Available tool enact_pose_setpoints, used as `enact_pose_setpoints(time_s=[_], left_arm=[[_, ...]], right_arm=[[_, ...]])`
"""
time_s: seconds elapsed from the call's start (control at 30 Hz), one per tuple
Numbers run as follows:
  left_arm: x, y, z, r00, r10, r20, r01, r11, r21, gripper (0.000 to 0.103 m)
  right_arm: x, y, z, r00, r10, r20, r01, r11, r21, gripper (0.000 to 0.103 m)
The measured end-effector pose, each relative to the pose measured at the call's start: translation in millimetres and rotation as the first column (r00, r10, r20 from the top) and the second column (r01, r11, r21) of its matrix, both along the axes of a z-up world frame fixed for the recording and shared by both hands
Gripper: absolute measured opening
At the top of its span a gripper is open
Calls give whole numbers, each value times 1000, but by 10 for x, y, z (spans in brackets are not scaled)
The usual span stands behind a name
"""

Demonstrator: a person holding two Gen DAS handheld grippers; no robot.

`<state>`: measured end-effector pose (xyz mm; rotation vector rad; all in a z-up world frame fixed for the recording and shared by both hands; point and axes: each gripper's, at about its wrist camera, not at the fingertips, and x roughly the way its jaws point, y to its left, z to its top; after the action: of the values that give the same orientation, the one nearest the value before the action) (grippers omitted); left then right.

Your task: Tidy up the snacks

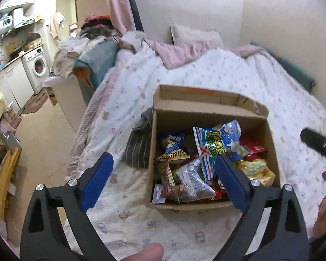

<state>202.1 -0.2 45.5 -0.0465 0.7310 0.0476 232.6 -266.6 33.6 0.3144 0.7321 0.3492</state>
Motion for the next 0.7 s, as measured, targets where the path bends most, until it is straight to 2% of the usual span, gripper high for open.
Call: enact_pose_setpoints(time_s=[0.13, 0.23, 0.4, 0.53, 0.6, 0.7], left_arm=[[-243, 35, 31, 1000, -4, 13, 5, 1000, -18, 96], [-419, 41, 30, 1000, -10, 21, 10, 1000, -15, 103], [-641, 82, -10, 1000, 3, 12, -3, 1000, -26, 103], [-817, 118, -79, 1000, 11, 2, -11, 999, -51, 103], [-865, 110, -153, 1000, 20, -15, -20, 999, -39, 103], [-893, 129, -235, 999, 15, -28, -17, 998, -62, 103]], right_arm=[[-282, -16, 10, 999, -25, 24, 26, 998, -49, 103], [-511, -8, 9, 999, -31, 34, 33, 997, -66, 103], [-813, 47, 6, 997, -45, 66, 53, 990, -134, 103], [-1025, 101, -3, 989, -78, 128, 102, 976, -192, 103], [-1078, 121, -35, 988, -86, 132, 111, 974, -196, 103], [-1095, 164, -118, 989, -89, 121, 113, 971, -209, 103]])
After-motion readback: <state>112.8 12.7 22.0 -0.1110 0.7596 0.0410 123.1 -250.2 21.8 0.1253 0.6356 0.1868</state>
